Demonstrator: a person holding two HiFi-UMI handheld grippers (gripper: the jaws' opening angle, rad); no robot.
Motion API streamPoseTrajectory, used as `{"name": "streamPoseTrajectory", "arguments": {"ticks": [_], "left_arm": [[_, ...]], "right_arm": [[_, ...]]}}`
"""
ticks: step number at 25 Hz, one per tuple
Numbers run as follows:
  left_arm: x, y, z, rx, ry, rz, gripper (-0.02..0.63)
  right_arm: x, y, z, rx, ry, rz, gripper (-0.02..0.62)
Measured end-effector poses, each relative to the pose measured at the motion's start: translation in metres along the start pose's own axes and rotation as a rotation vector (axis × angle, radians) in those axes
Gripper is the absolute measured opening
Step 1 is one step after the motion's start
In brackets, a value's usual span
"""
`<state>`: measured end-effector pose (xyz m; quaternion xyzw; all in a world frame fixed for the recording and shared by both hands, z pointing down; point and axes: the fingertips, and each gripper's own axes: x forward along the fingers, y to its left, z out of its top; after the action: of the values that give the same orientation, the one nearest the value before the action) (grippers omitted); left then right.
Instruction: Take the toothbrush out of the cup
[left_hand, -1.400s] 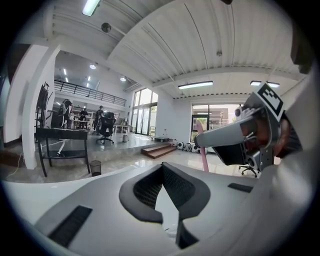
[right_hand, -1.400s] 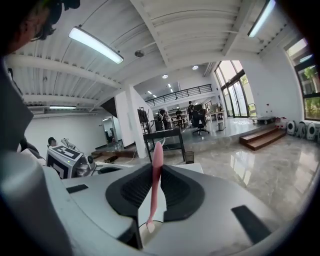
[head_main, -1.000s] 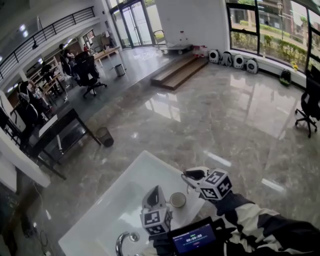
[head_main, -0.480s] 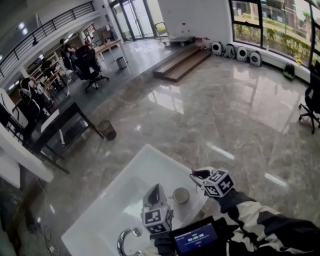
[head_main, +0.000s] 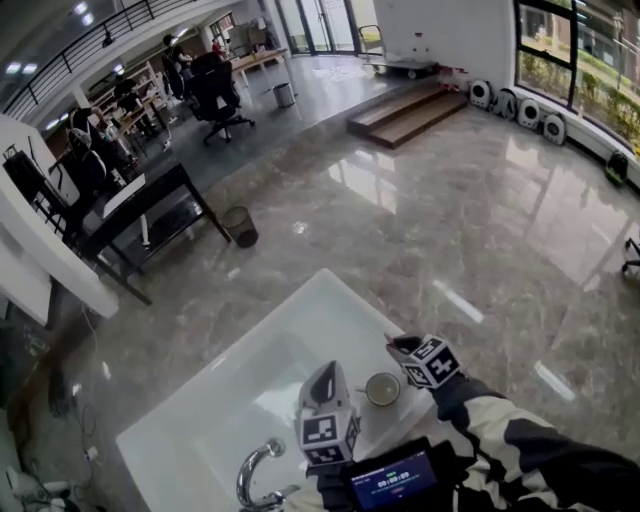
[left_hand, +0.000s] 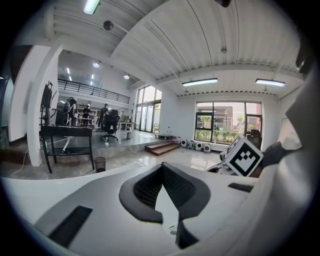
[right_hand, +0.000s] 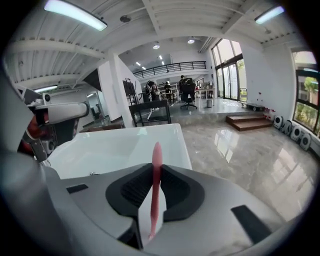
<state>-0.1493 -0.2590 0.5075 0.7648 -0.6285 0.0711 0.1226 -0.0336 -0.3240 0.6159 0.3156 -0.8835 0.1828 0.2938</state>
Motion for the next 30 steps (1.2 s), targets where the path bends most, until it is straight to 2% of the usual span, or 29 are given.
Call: {"name": "streamPoseTrajectory", "arguments": {"ticks": [9, 18, 23, 27, 30], "left_arm": [[0.001, 0.016, -0.004, -0.041, 0.017, 0.055, 0.005], [0.007, 0.019, -0.003, -0.047, 0.023, 0.064, 0.005], [0.011, 0.014, -0.003, -0.044, 0.025, 0.052, 0.005], [0.013, 0.012, -0.003, -0.040, 0.027, 0.046, 0.005], [0.017, 0.013, -0.002, -0.037, 0.027, 0.043, 0.005]], "right_arm": [[0.048, -0.009, -0.015, -0.012, 0.116, 0.000, 0.055], [0.055, -0.014, -0.020, -0.025, 0.166, -0.022, 0.060], [0.052, -0.018, -0.021, -0.018, 0.164, -0.050, 0.123], [0.049, -0.019, -0.014, -0.012, 0.137, -0.052, 0.123], [0.039, -0.016, 0.007, 0.004, 0.066, -0.046, 0.121]]}}
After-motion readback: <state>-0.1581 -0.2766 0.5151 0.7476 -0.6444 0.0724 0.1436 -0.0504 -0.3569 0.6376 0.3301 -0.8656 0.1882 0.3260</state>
